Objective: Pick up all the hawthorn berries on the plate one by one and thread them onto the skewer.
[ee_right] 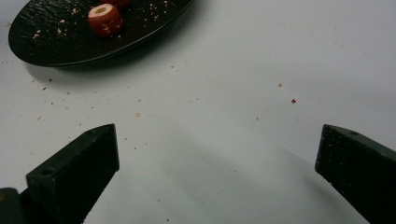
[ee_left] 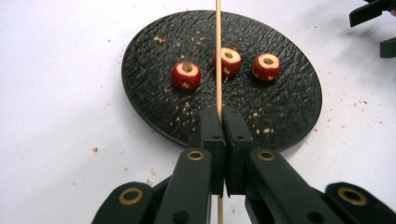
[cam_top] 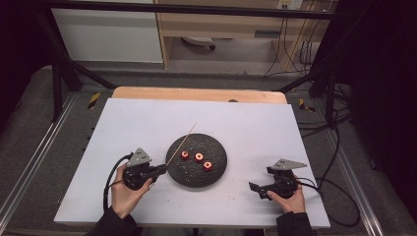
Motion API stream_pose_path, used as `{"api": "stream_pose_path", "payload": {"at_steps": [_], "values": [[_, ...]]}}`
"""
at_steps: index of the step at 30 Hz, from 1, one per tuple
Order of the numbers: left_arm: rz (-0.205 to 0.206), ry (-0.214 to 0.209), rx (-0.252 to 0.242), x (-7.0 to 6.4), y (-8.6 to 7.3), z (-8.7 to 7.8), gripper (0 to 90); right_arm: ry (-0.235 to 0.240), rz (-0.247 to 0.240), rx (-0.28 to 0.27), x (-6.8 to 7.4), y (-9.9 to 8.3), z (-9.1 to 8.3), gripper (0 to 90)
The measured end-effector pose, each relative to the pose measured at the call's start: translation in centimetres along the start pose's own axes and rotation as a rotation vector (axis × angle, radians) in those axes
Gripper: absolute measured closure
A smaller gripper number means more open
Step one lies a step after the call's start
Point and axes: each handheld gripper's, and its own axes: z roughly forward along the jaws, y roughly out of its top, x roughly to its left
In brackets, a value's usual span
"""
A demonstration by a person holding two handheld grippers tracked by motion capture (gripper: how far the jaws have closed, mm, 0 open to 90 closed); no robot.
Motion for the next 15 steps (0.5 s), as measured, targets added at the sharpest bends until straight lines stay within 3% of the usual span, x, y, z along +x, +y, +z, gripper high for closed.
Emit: {"api": "stream_pose_path", "payload": {"at_steps": [4, 15], "values": [[-0.012, -0.008, -0.016, 0.4, -0.5, -0.3, 88.3, -0.008, 0.0, 0.009, 0.3, 0.3, 0.2, 0.5], [0.009, -0.014, -0.02, 0.9, -1.8, -0.7, 88.3, -0.011, -0.032, 0.059, 2.2, 2.0, 1.4, 0.5]]}}
